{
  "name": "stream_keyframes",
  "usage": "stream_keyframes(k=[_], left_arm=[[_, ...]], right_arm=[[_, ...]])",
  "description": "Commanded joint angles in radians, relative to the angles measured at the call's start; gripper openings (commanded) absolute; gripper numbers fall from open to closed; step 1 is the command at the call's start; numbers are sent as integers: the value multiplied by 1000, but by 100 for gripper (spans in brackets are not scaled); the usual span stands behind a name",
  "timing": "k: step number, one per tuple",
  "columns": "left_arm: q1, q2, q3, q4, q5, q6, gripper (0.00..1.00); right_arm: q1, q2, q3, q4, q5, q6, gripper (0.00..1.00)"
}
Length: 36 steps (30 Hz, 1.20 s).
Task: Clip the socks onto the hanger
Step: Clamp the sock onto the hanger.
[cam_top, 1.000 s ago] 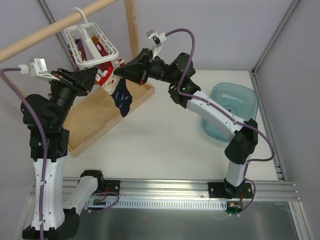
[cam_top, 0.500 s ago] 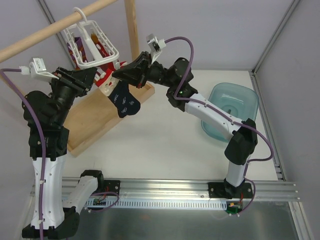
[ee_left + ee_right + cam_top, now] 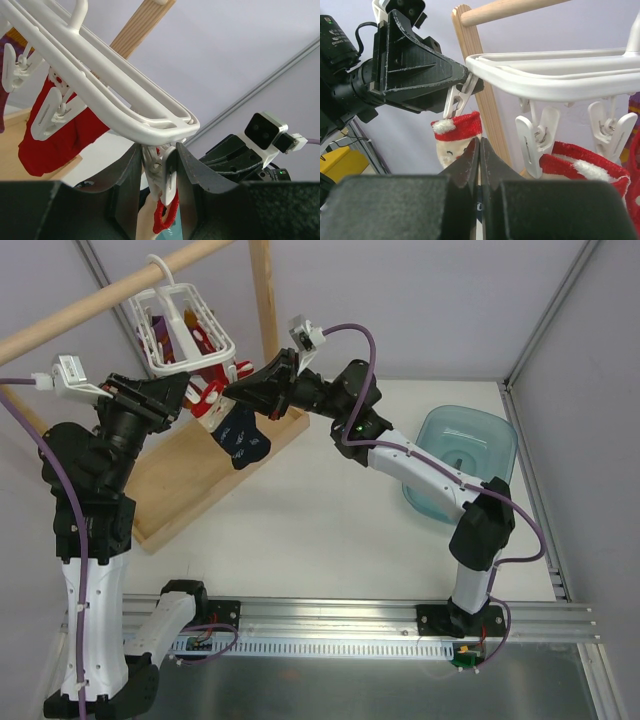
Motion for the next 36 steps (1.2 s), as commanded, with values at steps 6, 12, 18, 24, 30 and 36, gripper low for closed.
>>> stream_keyframes(k=[6, 12, 18, 24, 30, 36], left_arm=[[-7, -33, 11, 27, -57, 85, 0], [-7, -39, 10, 27, -77, 127, 0], [-7, -48, 17, 27, -114, 177, 0], [-7, -27, 74, 30, -56, 226, 0], [-7, -21, 71, 59, 0, 252, 0], [-7, -21, 28, 114, 63, 252, 0]], right_arm=[[15, -61, 62, -26, 24, -27, 1], [38, -70, 105, -127, 37, -59, 1], [58, -95, 94, -173, 37, -135, 1], [57, -102, 62, -155, -12, -144, 1], [32, -107, 48, -104, -40, -84, 1], [14, -96, 56, -38, -68, 0, 1]])
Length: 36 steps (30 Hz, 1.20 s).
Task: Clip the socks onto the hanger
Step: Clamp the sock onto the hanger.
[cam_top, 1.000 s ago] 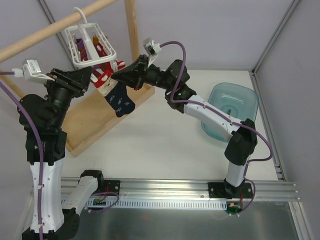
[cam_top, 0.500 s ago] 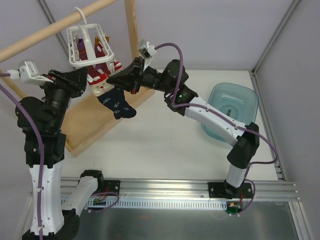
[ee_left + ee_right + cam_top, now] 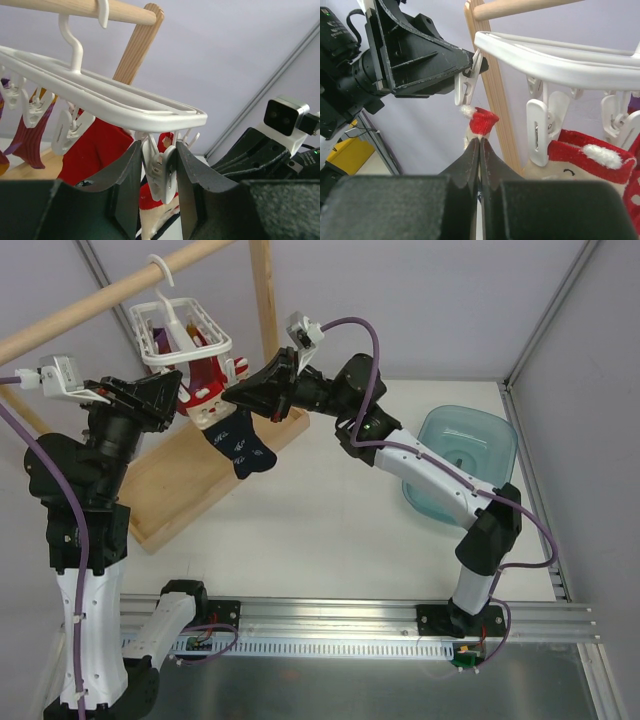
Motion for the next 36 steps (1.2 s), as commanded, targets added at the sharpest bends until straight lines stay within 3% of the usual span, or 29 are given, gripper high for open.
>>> stream_keyframes(k=[1, 36], left_arm=[[-7, -4, -20, 105, 67, 20, 0], [-7, -12, -82, 221, 106, 18, 0]], right_arm=[[-9, -50, 16, 122, -47, 59, 1], [-24, -44, 33, 145, -76, 92, 1]])
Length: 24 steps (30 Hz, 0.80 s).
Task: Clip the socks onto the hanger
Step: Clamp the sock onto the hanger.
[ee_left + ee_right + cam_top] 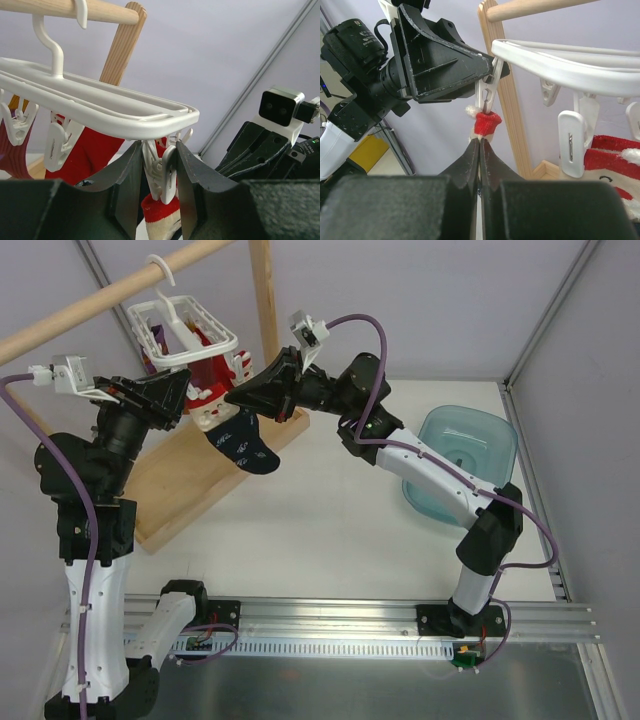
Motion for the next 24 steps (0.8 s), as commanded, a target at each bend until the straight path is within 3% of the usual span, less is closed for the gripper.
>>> stream_keyframes(k=[1, 24], left_arm=[[-7, -16, -7, 91, 27, 18, 0], [-7, -42, -41, 113, 67, -11, 0]], right_arm=[[-3, -39, 45, 91, -21, 19, 1], [-3, -33, 71, 69, 10, -13, 1]])
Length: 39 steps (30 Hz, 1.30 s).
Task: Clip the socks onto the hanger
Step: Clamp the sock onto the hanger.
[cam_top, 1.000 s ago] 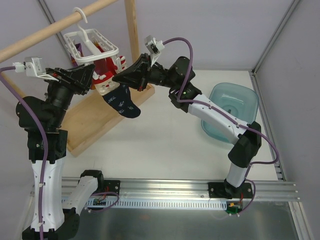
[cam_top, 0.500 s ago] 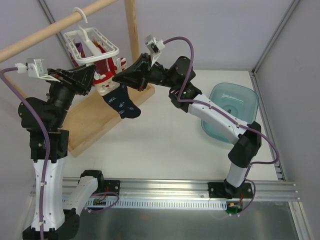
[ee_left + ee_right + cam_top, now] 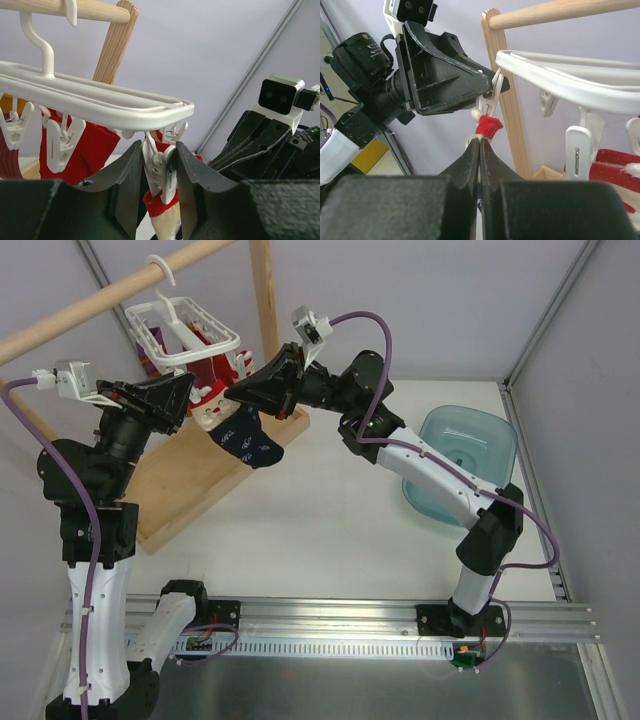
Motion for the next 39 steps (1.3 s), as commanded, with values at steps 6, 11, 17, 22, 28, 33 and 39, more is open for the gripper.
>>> stream_keyframes(k=[6, 11, 17, 22, 28, 33, 39], left_arm=[[-7, -19, 8, 66, 47, -20, 0], [-7, -19, 11, 68, 46, -31, 0], [-7, -18, 14, 66, 37, -74, 0], [-7, -10, 20, 66, 31, -100, 0], [-7, -10, 23, 66, 34, -109, 0], [-7, -8, 9, 66, 38, -114, 0], [-7, -7, 2, 68, 40, -111, 0]], right_arm=[[-3, -19, 63, 66, 15, -20, 1], [-3, -14, 54, 87, 23, -18, 1], [-3, 9, 54, 118, 31, -18, 1], [-3, 9, 43, 122, 35, -28, 1], [-3, 0, 32, 112, 43, -54, 1], [-1, 4, 46, 101, 55, -72, 1], [-3, 18, 65, 90, 58, -78, 1]])
